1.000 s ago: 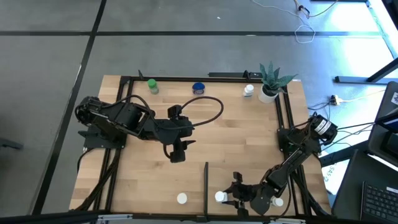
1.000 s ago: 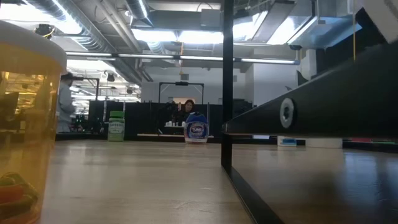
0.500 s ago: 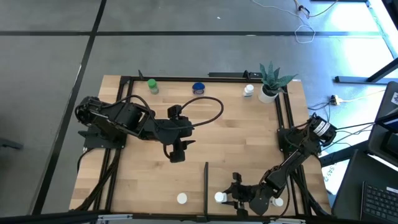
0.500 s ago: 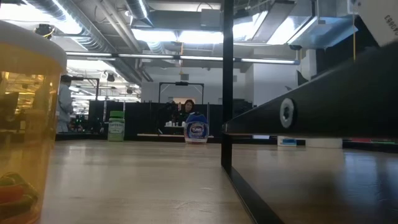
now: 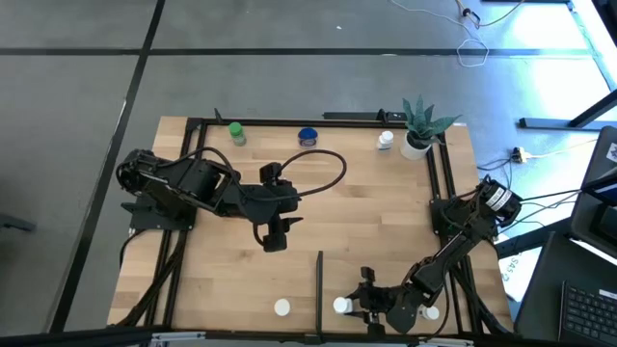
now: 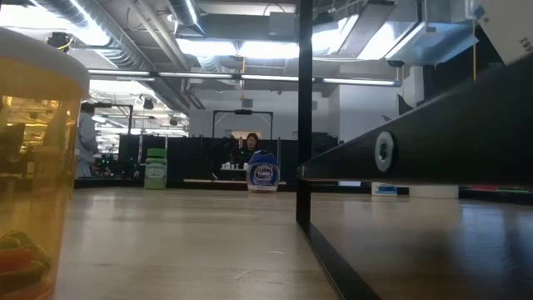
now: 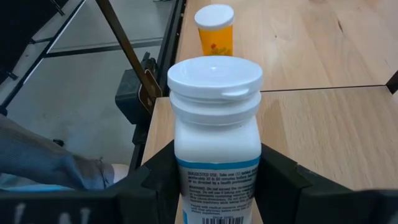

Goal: Pick and place medicine bottles onto shelf by color
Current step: Put the bottom left white pill bottle onto the shelf

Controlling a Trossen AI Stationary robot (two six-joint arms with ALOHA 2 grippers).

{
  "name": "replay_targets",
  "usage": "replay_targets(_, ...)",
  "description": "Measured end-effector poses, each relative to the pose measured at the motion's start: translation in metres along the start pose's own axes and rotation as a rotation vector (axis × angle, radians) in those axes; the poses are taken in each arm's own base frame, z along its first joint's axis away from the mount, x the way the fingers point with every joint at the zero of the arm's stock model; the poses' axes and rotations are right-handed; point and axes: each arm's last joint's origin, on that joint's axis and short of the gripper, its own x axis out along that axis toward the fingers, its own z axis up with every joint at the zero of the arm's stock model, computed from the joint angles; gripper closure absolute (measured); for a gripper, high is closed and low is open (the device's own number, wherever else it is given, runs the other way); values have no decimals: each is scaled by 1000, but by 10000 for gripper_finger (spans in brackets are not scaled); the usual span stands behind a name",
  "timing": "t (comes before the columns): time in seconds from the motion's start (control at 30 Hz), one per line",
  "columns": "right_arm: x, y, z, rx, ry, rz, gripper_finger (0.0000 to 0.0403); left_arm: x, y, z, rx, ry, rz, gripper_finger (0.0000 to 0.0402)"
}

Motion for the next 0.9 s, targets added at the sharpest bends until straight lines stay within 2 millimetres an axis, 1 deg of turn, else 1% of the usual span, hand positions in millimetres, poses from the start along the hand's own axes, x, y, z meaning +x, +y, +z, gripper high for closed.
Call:
replay_targets(0.33, 0, 0, 0, 1, 1, 0, 222, 0, 0, 0, 0, 0, 0, 204)
replay_targets(0.7, 0, 0, 0, 1, 6, 6, 221, 0, 0, 0, 0, 0, 0, 204)
replay_targets(0.9, 0, 0, 0, 3, 6, 6, 228, 0, 0, 0, 0, 0, 0, 204)
